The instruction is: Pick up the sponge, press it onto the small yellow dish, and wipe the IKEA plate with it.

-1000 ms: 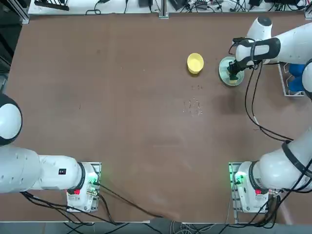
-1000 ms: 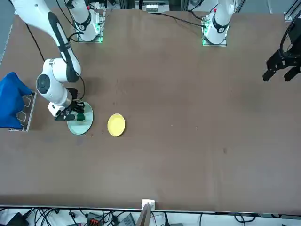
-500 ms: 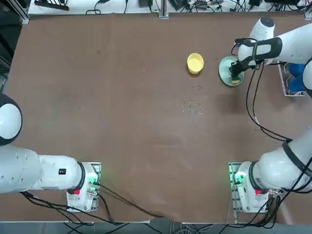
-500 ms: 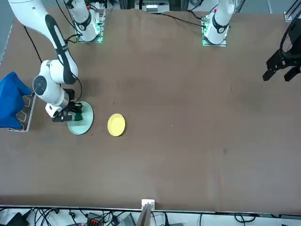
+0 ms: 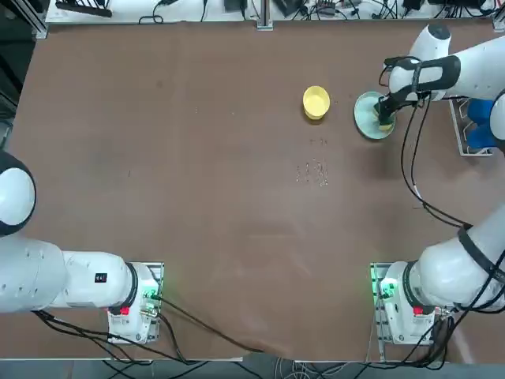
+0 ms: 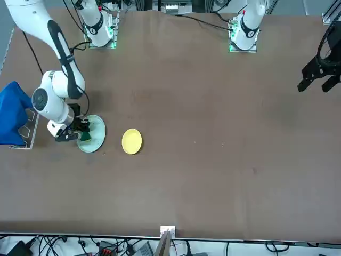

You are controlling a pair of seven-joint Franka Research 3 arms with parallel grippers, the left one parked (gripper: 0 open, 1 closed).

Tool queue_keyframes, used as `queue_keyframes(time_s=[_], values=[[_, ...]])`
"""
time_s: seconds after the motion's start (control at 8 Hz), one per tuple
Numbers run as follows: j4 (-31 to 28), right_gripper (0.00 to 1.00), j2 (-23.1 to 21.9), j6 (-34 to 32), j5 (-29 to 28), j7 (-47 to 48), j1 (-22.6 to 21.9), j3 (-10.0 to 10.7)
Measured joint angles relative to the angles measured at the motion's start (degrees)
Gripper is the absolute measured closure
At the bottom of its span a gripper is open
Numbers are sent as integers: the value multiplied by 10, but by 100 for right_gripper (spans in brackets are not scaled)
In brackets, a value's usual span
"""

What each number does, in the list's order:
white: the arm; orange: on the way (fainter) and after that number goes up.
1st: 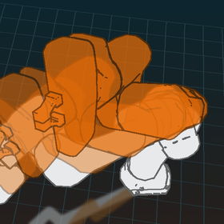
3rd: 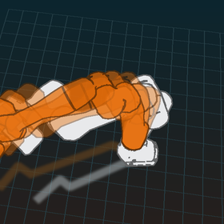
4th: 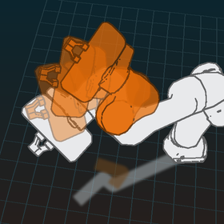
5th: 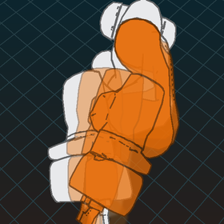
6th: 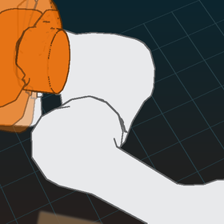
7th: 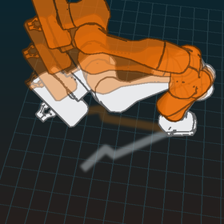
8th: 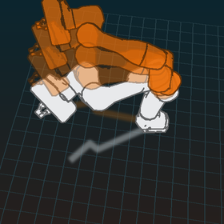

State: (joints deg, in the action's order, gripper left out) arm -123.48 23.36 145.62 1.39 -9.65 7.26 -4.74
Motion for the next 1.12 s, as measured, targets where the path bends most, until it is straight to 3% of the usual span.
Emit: queue_keyframes(time_s=[1.12], values=[[70,91,55,-1,0,-9,-5,-13]])
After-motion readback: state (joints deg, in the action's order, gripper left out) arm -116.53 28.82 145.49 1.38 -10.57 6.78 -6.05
